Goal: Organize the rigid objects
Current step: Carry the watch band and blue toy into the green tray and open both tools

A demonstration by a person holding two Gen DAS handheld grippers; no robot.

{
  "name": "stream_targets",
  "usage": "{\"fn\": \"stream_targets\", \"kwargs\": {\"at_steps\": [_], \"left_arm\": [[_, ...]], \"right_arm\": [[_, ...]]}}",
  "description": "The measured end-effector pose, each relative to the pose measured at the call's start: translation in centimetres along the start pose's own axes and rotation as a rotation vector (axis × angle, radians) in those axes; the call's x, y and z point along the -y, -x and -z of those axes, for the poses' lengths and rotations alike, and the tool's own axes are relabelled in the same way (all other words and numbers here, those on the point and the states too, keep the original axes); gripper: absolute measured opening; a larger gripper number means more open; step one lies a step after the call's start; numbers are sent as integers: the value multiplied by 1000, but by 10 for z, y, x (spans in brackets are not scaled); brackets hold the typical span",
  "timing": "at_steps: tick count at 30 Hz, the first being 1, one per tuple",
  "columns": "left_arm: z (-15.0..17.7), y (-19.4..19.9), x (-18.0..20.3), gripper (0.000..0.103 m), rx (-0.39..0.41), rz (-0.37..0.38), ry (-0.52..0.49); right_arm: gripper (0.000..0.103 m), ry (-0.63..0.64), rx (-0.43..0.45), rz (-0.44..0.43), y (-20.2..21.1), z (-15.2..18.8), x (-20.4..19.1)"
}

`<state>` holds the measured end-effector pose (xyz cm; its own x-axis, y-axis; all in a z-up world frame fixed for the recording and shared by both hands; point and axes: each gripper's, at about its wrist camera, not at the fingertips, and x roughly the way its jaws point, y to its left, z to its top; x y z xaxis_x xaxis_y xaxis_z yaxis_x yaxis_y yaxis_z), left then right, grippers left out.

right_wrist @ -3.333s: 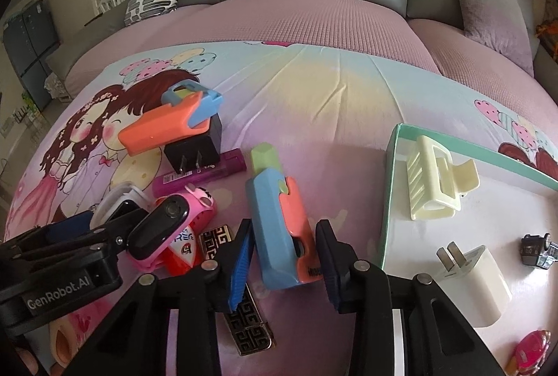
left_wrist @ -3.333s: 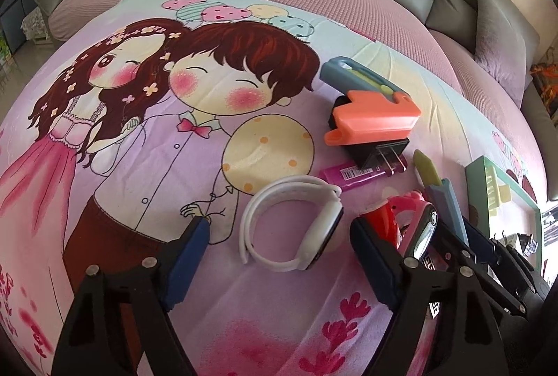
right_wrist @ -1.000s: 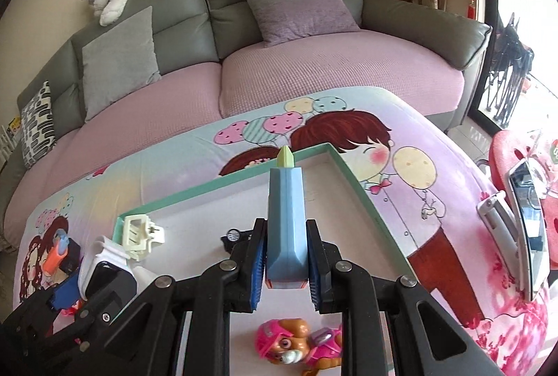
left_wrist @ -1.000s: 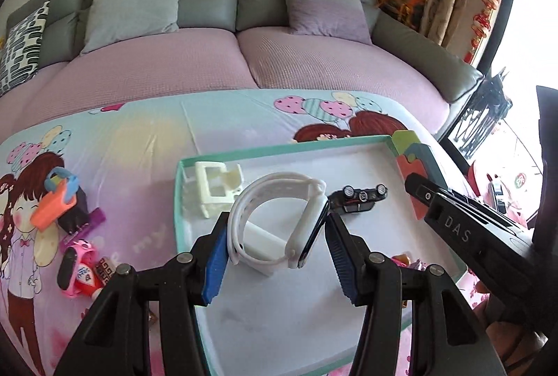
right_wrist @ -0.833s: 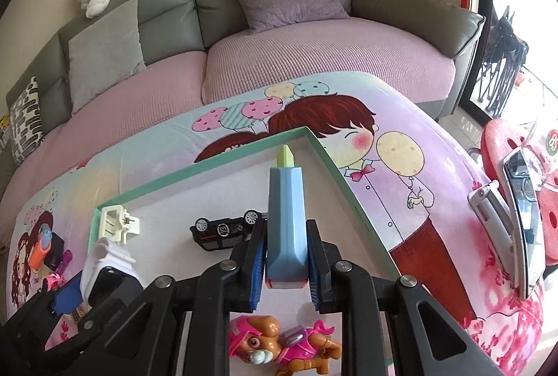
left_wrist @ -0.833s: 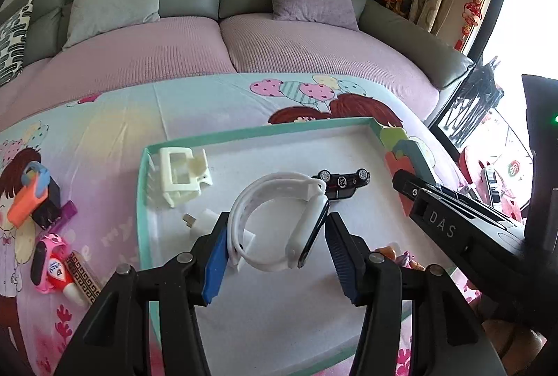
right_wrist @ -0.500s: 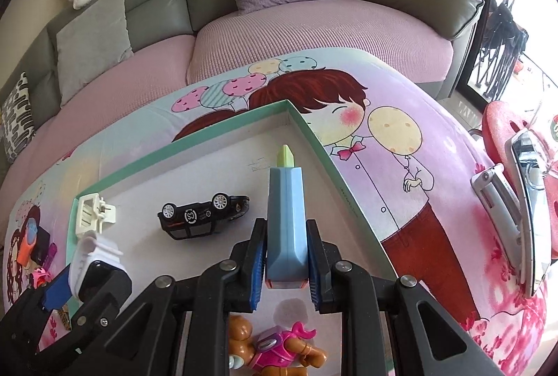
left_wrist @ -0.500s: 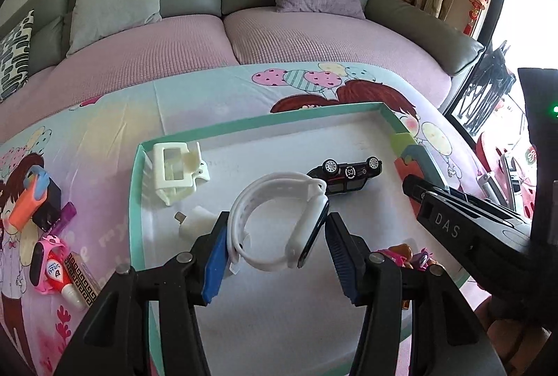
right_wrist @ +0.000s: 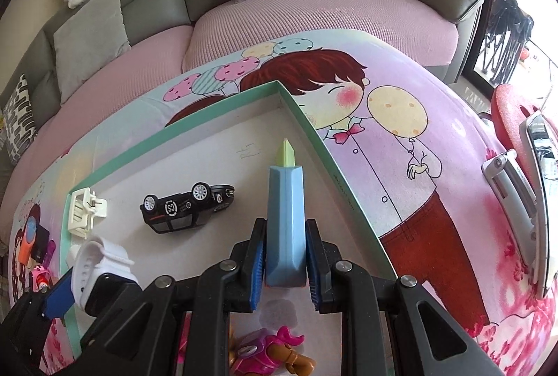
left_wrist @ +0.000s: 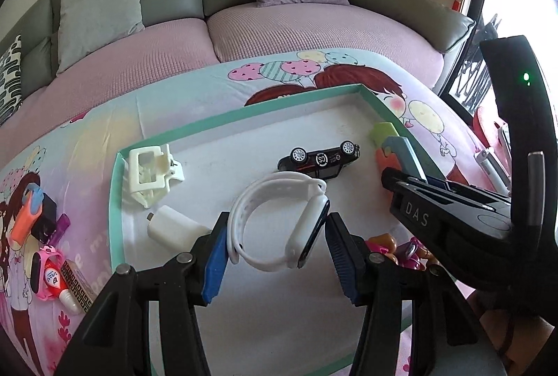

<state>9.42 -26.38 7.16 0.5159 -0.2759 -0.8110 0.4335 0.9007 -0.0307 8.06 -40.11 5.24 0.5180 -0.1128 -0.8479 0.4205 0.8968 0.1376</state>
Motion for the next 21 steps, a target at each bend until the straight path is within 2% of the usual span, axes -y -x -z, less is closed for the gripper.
{"fn": "stream_targets", "kwargs": {"at_steps": [5,13,21], "left_arm": [[3,-12,0,56,-33,-14,-2],[3,-20,-18,56,-51,-67,61],[5,-26,-23,56,-70,-74,81]], "right_arm": [[23,-2,-3,-13,0,0,2],[23,2,-10,-17,1,0,5],[23,4,-10,-12,1,-1,4]]}}
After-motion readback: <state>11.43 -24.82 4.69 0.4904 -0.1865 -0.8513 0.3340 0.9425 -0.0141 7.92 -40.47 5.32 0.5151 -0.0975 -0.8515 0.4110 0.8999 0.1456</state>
